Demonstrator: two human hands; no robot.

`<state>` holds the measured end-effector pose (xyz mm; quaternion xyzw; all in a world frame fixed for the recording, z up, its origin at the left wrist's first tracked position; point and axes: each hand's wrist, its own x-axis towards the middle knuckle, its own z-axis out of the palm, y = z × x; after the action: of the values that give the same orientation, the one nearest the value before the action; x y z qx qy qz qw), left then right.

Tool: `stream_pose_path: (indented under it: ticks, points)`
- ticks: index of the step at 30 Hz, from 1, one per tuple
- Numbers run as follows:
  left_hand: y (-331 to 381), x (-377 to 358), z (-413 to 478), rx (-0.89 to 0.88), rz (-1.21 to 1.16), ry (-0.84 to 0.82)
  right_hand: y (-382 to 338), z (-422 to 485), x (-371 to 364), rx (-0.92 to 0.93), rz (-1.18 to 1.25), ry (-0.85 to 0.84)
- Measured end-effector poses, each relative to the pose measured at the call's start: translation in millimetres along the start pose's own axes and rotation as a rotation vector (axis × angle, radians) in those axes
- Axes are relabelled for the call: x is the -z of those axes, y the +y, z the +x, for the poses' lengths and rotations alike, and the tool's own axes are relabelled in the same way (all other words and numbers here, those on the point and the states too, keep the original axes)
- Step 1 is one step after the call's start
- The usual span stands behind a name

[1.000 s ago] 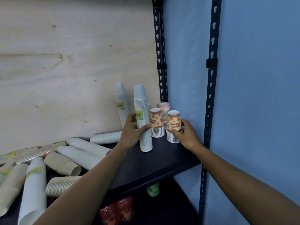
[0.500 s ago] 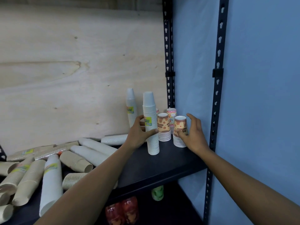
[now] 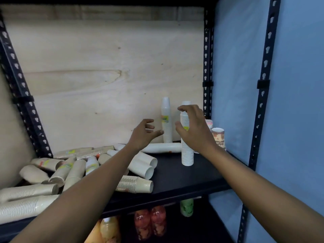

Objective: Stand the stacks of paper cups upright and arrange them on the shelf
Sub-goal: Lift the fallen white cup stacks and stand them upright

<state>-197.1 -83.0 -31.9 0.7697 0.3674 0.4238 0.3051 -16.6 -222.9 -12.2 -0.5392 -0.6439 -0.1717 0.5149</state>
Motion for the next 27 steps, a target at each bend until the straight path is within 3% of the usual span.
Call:
stream_pose_path:
  ticks: [6, 11, 16, 20, 27]
  points:
    - [-15, 42, -12, 0.055, 0.060, 0.044, -16, 5, -40, 0.007, 0.040, -0.130]
    - [-40, 61, -14, 0.101, 0.178, -0.016, -6, 4, -83, -0.093, 0.017, -0.253]
    - [-70, 62, -2, 0.081, 0.427, -0.242, 23, -3, -125, -0.261, -0.069, -0.466]
    - [-86, 62, 13, 0.082, 0.488, -0.392, 47, -3, -147, -0.323, -0.222, -0.624]
    - [-97, 57, 35, 0.002, 0.678, -0.615, 75, 3, -167, -0.353, -0.490, -0.745]
